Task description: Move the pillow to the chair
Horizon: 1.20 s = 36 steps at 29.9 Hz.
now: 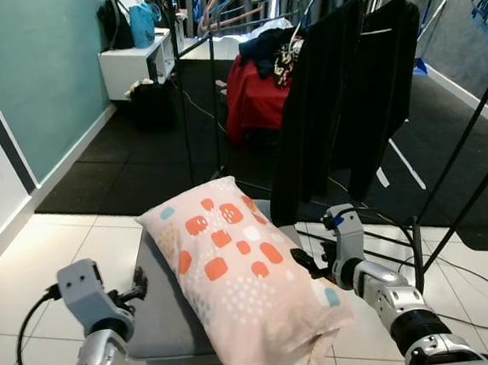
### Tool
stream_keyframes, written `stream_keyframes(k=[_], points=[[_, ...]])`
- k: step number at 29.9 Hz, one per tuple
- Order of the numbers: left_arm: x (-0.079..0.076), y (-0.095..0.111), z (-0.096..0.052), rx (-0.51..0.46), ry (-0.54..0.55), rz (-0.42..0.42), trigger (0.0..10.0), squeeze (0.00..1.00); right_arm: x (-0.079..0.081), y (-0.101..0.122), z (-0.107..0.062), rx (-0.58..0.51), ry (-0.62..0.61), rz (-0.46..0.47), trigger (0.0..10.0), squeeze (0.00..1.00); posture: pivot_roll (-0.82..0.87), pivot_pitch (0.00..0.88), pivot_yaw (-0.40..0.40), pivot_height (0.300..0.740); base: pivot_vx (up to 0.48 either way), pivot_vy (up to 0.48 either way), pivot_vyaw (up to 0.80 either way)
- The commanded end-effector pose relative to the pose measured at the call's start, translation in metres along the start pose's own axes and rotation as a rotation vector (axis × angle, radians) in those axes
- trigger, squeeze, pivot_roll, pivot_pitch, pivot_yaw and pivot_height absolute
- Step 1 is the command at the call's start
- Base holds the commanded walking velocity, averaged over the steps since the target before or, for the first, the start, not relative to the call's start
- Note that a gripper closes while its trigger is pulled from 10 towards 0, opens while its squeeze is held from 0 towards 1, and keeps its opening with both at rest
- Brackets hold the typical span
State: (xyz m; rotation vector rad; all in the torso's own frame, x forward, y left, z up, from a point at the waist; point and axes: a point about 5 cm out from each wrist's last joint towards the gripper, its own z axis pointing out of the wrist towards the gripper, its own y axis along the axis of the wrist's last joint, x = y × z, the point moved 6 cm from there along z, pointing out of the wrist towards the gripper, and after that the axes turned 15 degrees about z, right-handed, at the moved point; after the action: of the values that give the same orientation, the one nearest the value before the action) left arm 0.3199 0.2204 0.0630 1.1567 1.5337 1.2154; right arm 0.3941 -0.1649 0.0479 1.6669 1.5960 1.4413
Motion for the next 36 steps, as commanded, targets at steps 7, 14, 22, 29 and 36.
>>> stream_keyframes(k=[7, 14, 22, 29, 36], points=[[-0.013, 0.007, 0.001, -0.017, -0.044, 0.056, 10.0, 0.0, 0.002, 0.003, 0.001, 0.003, 0.01, 0.004, 10.0, 0.0, -0.17, 0.01, -0.071, 0.74, 0.0, 0.0, 0.0], [-0.032, 0.017, 0.0, -0.064, -0.127, 0.231, 10.0, 0.0, -0.004, -0.005, -0.001, 0.03, -0.01, -0.008, 10.0, 0.0, -0.16, 0.007, -0.074, 0.74, 0.0, 0.0, 0.0], [-0.094, 0.039, -0.01, -0.215, -0.346, 0.69, 10.0, 0.0, -0.02, -0.015, -0.006, 0.064, -0.068, -0.01, 10.0, 0.0, -0.15, 0.003, -0.064, 0.74, 0.0, 0.0, 0.0], [-0.16, 0.043, -0.031, -0.363, -0.538, 1.041, 10.0, 0.0, -0.024, -0.022, -0.008, 0.073, -0.09, 0.0, 10.0, 0.0, -0.12, 0.022, -0.053, 0.74, 0.0, 0.0, 0.0], [-0.183, 0.032, -0.046, -0.426, -0.64, 1.295, 10.0, 0.0, -0.019, -0.028, -0.007, 0.08, -0.078, 0.012, 10.0, 0.0, -0.1, 0.039, -0.048, 0.74, 0.0, 0.0, 0.0]])
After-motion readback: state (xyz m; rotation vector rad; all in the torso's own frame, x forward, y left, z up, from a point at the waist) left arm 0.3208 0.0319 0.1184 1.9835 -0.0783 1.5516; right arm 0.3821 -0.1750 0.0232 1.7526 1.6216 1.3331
